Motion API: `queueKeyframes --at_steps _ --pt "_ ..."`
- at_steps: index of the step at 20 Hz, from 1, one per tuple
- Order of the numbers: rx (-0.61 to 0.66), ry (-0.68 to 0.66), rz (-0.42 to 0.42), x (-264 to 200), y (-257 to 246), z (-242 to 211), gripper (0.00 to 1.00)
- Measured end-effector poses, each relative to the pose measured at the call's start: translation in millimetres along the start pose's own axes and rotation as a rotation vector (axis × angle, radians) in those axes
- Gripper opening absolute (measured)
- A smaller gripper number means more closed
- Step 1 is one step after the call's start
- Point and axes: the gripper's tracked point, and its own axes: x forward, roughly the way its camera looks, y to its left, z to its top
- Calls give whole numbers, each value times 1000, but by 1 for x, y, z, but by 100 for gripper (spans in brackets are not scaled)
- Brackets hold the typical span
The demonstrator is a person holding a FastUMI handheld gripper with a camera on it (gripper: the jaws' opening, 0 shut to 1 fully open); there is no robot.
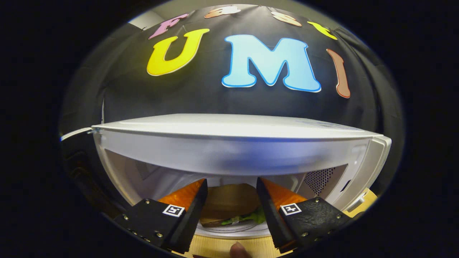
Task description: Open the microwave, put the food inside, and close the microwave door.
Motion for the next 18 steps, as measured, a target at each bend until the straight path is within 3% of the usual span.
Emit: queueKeyframes --at_steps 9,14,18 --pt "7 -67 195 -130 33 34 83" --pt "53 -133 353 -233 58 64 82" --pt "9 -197 487 -318 90 79 82"
